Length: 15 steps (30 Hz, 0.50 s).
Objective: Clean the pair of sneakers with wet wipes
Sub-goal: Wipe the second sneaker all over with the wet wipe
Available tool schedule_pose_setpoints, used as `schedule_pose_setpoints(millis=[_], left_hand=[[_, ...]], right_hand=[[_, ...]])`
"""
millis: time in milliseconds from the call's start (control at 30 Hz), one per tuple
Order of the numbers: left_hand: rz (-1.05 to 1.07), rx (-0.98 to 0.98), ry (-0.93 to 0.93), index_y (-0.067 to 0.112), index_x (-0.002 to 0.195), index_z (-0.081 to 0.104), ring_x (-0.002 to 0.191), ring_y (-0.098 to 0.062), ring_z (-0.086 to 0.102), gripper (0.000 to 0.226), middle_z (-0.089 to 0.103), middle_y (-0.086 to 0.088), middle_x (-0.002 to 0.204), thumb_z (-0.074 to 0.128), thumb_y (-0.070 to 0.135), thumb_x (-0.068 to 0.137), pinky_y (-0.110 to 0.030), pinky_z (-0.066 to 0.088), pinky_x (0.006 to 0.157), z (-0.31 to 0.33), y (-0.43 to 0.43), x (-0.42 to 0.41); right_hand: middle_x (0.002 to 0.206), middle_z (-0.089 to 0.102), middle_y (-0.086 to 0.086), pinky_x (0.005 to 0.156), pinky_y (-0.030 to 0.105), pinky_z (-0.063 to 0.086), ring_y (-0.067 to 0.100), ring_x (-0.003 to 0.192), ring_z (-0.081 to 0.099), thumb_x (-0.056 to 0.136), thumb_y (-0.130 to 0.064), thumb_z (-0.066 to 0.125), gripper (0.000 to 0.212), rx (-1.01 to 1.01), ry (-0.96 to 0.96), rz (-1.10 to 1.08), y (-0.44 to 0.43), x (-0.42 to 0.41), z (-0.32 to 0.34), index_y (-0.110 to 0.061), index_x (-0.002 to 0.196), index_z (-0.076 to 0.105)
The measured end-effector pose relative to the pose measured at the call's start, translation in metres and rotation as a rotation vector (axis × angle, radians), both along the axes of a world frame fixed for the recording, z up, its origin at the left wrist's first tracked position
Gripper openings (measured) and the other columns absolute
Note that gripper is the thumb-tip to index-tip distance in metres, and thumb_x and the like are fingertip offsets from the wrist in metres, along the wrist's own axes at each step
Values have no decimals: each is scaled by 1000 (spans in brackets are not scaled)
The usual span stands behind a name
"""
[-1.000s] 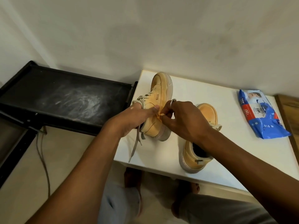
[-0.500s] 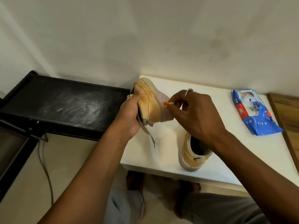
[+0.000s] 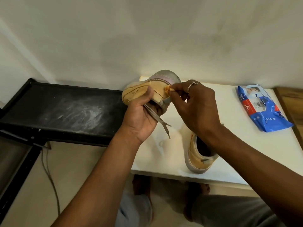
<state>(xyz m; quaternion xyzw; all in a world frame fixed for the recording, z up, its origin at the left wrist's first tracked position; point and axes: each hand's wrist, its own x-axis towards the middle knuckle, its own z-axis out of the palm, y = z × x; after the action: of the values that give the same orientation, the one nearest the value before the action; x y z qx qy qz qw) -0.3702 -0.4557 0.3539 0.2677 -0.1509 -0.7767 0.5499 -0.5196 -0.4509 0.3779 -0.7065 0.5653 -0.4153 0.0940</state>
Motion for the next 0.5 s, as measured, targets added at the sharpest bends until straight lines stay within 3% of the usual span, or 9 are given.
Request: schedule_pose_setpoints(millis=[200,367,500], left_hand=[[26,-84,-115,1,142,38,125,-36,50,51,49,-23,139,46,27,99,-42,41,108,-4,-1,0],[52,-70,-105,5,143,39,123,-31,54,46,53,-19,137,41,26,102,-41,42,107,-3,1,-7],[41,-134,-107,1,143,37,120,-31,55,51,50,-21,137,49,17,96,-39,44,104,-6,1,-7]], right_hand=[[80,67,-9,65,25,49,9,67,56,87,-27,68,13,13,80,141,-2,4,2,-21,96,76],[77,63,-14,62,16,43,3,64,51,88,-29,70,10,-48,78,91,-13,-4,11,-22,93,76],[77,65,-12,62,14,42,4,64,52,87,-27,71,10,-40,63,118,-14,-5,13,-21,92,76]])
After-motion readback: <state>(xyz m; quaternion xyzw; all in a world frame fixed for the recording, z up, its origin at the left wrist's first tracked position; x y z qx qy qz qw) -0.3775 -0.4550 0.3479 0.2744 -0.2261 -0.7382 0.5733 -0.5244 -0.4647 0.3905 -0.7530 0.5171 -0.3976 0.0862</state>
